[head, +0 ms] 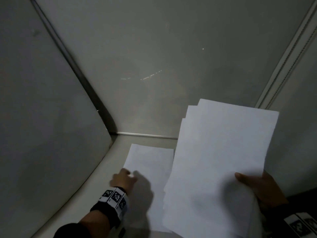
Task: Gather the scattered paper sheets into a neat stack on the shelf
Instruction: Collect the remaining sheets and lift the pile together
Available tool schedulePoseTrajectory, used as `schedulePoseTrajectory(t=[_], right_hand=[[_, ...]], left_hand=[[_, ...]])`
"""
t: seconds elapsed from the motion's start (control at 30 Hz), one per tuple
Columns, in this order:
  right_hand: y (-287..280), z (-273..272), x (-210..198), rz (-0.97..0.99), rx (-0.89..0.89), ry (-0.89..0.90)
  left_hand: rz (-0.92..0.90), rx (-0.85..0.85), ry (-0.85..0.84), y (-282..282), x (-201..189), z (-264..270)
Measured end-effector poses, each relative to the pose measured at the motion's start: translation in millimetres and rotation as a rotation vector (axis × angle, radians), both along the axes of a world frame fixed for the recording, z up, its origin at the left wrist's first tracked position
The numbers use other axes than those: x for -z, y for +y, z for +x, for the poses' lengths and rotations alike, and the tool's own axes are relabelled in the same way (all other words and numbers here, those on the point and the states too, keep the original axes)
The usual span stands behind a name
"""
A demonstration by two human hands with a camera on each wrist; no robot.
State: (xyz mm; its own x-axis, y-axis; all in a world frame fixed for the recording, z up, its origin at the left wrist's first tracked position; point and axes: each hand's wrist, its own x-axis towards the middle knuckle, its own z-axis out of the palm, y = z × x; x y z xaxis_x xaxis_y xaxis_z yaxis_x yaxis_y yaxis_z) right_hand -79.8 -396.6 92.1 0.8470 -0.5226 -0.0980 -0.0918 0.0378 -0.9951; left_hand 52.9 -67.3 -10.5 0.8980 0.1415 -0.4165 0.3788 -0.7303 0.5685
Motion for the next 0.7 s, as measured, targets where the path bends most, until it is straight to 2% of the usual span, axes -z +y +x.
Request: schedulePoseTrajectory(t=[0.03,0.07,0.1,0.23,0.33,0.5,0.57,0.7], right_hand=[[-4,-2,1,-0.002,0.030,0.023],[-8,-4,4,-0.002,0.041,0.039],[-13,-5,8,0.008,0.045,0.047],[-18,-5,20,0.085,0.034,0.092],[-17,-1,21,0.096,0.037,0.087],[-18,3,15,0.098,0.035,0.061],[-17,4,12,0.115,0.020,0.050],[-16,6,9,0.110,-0.012,0.034]], left_hand=[[0.244,0.032,0.086,8,10,1],[0.369,0.056,0.146,13,18,0],[0.416,0.057,0.161,16,21,-2],[0.294,-0.055,0.180,17,27,-3],[0.316,0.075,0.200,24,42,7],[0.536,0.167,0.183,30,28,0],[0.499,0.118,0.198,32,31,0],[0.283,-0.043,0.184,36,30,-5]])
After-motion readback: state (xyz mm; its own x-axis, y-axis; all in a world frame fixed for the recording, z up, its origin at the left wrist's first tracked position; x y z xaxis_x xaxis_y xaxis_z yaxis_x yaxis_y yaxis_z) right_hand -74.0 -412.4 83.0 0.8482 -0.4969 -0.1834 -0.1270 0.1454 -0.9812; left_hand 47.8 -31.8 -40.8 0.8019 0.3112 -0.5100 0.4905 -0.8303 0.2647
